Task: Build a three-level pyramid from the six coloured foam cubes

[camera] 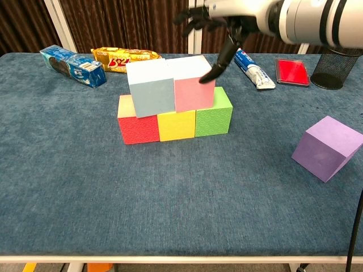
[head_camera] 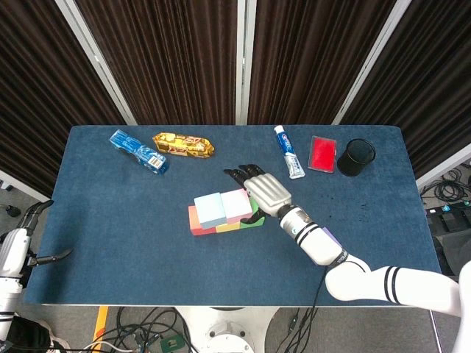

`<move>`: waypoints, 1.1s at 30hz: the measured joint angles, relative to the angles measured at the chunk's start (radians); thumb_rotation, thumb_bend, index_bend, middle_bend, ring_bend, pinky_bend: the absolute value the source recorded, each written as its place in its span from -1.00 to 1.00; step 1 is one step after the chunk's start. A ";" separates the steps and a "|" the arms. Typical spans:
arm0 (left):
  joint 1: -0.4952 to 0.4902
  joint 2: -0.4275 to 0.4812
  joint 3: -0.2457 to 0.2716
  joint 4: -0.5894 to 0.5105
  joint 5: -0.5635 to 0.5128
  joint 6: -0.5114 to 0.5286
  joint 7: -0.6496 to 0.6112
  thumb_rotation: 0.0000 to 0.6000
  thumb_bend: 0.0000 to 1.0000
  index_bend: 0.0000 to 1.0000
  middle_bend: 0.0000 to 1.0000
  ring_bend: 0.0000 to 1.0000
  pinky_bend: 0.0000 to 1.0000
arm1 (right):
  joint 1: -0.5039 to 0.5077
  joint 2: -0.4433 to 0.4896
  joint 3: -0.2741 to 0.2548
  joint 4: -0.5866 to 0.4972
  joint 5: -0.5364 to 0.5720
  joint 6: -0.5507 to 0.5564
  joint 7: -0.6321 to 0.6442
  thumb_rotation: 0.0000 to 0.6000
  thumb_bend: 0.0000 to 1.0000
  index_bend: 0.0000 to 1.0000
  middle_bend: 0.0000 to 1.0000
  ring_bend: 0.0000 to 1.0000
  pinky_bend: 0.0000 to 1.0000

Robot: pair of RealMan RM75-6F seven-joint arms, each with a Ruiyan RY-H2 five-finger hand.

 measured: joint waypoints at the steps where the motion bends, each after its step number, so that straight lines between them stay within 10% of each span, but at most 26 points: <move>1: 0.001 0.001 0.000 -0.001 0.000 0.001 0.000 1.00 -0.87 -0.83 -0.78 -0.99 -0.73 | 0.003 0.009 0.008 -0.013 -0.006 0.001 0.001 1.00 -0.99 -1.00 -0.82 -1.00 -1.00; 33: 0.021 -0.008 -0.001 0.042 0.001 0.028 -0.051 1.00 -0.87 -0.83 -0.78 -0.98 -0.73 | 0.278 -0.175 -0.022 0.114 0.247 0.049 -0.241 1.00 -0.82 -1.00 0.05 -0.95 -1.00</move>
